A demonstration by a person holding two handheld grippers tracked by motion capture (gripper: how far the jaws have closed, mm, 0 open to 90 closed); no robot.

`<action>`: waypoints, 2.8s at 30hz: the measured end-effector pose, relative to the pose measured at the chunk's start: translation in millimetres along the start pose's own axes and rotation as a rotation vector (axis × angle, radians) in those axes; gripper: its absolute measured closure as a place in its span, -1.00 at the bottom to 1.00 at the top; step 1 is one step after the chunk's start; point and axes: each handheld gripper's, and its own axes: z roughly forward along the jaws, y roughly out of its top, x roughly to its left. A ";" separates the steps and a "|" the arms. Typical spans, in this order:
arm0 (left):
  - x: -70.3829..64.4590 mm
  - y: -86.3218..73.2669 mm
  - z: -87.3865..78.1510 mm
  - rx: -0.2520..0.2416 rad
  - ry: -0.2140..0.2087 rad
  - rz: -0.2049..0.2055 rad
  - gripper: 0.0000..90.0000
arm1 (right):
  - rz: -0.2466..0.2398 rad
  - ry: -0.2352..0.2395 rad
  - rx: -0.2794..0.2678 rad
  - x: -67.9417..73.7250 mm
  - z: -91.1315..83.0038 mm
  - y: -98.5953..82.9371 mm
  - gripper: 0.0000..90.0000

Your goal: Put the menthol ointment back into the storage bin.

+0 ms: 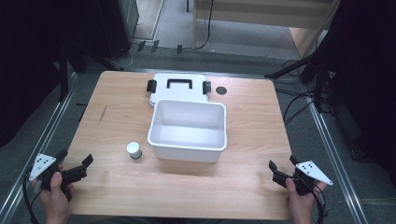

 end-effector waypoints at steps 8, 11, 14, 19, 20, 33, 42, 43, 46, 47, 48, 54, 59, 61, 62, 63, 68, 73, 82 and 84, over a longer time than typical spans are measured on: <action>-6.7 5.1 -1.8 0.034 -0.074 0.063 -1.00 | -0.015 -0.005 0.006 1.5 0.5 0.2 -0.71; -8.9 9.1 -1.7 0.052 -0.097 0.064 -1.00 | -0.020 -0.005 0.008 2.2 1.4 0.4 -0.71; -10.9 16.9 0.2 0.083 -0.153 0.086 -1.00 | -0.042 -0.006 0.014 4.1 2.9 0.9 -0.71; -17.1 28.5 5.5 0.137 -0.160 0.119 -1.00 | -0.076 -0.042 0.005 9.9 1.6 -0.3 -0.79; -19.2 30.7 6.5 0.156 -0.157 0.132 -1.00 | -0.092 -0.043 -0.005 11.4 0.3 -1.1 -0.85; -49.3 69.0 21.3 0.339 -0.179 0.272 -1.00 | -0.153 -0.053 0.004 18.1 0.9 -2.0 -0.93; -81.6 95.4 35.2 0.534 -0.189 0.482 -1.00 | -0.132 -0.046 0.004 16.1 0.2 -1.7 -0.94; -81.6 95.4 35.2 0.534 -0.189 0.482 -1.00 | -0.132 -0.046 0.004 16.1 0.2 -1.7 -0.94; -90.2 100.6 43.3 0.595 -0.212 0.521 -1.00 | -0.131 -0.046 0.006 16.1 0.2 -1.7 -0.94; -92.0 101.6 45.3 0.610 -0.217 0.527 -1.00 | -0.131 -0.046 0.006 16.2 0.3 -1.7 -0.94; -94.9 102.9 48.8 0.634 -0.227 0.532 -1.00 | -0.131 -0.046 0.006 16.2 0.3 -1.7 -0.94; -106.5 108.5 65.7 0.773 -0.346 0.566 -1.00 | -0.132 -0.045 0.005 15.8 0.1 -1.7 -0.94; -118.0 104.8 75.6 0.866 -0.317 0.662 -1.00 | -0.128 -0.044 0.006 15.8 0.0 -1.7 -0.94; -122.7 103.8 79.8 0.891 -0.302 0.686 -0.98 | -0.130 -0.043 0.006 15.8 0.1 -1.7 -0.94; -125.3 103.2 81.7 0.900 -0.295 0.699 -0.89 | -0.133 -0.042 0.006 15.7 0.3 -1.6 -0.94; -126.7 102.6 83.4 0.905 -0.296 0.708 -0.89 | -0.133 -0.042 0.006 15.7 0.3 -1.6 -0.94; -136.2 99.5 95.0 0.939 -0.291 0.734 -0.78 | -0.133 -0.044 0.008 15.9 0.5 -1.6 -0.94; -143.4 98.7 107.8 0.974 -0.313 0.750 -0.61 | -0.134 -0.048 0.009 16.1 0.8 -1.6 -0.94; -153.3 95.5 126.4 1.017 -0.301 0.766 -0.20 | -0.136 -0.048 0.010 16.5 0.9 -1.6 -0.94; -153.5 93.7 129.9 1.030 -0.288 0.763 -0.15 | -0.136 -0.048 0.010 16.5 0.9 -1.6 -0.94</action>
